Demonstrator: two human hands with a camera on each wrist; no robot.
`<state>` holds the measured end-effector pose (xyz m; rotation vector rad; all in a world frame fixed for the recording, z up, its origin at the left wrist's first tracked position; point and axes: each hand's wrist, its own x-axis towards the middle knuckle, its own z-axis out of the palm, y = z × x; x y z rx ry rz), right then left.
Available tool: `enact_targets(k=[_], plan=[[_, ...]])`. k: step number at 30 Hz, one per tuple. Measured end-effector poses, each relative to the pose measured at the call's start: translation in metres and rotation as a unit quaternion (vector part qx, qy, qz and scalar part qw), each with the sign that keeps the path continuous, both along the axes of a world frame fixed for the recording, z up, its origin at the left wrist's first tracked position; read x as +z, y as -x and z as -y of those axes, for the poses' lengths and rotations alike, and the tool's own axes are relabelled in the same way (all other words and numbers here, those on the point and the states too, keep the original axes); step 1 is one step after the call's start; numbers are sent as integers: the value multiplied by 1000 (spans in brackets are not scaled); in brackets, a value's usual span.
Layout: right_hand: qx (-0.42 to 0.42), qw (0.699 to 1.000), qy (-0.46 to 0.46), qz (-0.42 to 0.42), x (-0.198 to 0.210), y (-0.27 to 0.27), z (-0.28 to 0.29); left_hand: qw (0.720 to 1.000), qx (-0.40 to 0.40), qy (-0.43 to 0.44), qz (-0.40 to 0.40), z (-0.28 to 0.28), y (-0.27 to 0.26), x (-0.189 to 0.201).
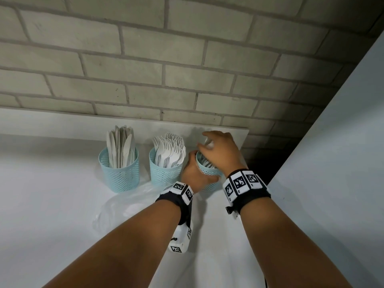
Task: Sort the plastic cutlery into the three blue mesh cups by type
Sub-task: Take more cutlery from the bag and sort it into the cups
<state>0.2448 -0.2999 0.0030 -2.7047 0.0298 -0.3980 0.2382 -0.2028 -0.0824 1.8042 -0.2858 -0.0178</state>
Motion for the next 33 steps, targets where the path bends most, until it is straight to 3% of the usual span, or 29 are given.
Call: enact_targets(k=[3,7,12,16,20,22,29,33], plan=[[-21,1000,-13,9,1,0,4,1000,4,0,-4,-1,0,0],[24,999,-28,33,-1,1,6,1000,20,4,11,0,1,0],[-19,999,-7,33,-5,-3,12,1000,18,-12,6,-1,3,4],[-17,994,-105,-10,8,2,15,998,37,-47,-2,-1,7,11],[-85,940,-325,51,11,10,18,991,41,-127,-25,-7,18,23],[-109,912,-389,70,11,19,19,983,46,-173,-35,-11,27,28],[-152,902,-405,17,1,52,8,952,19,-301,-57,-43,63,54],[-226,873,-432,35,-14,72,4,942,38,-332,-20,-73,81,57]])
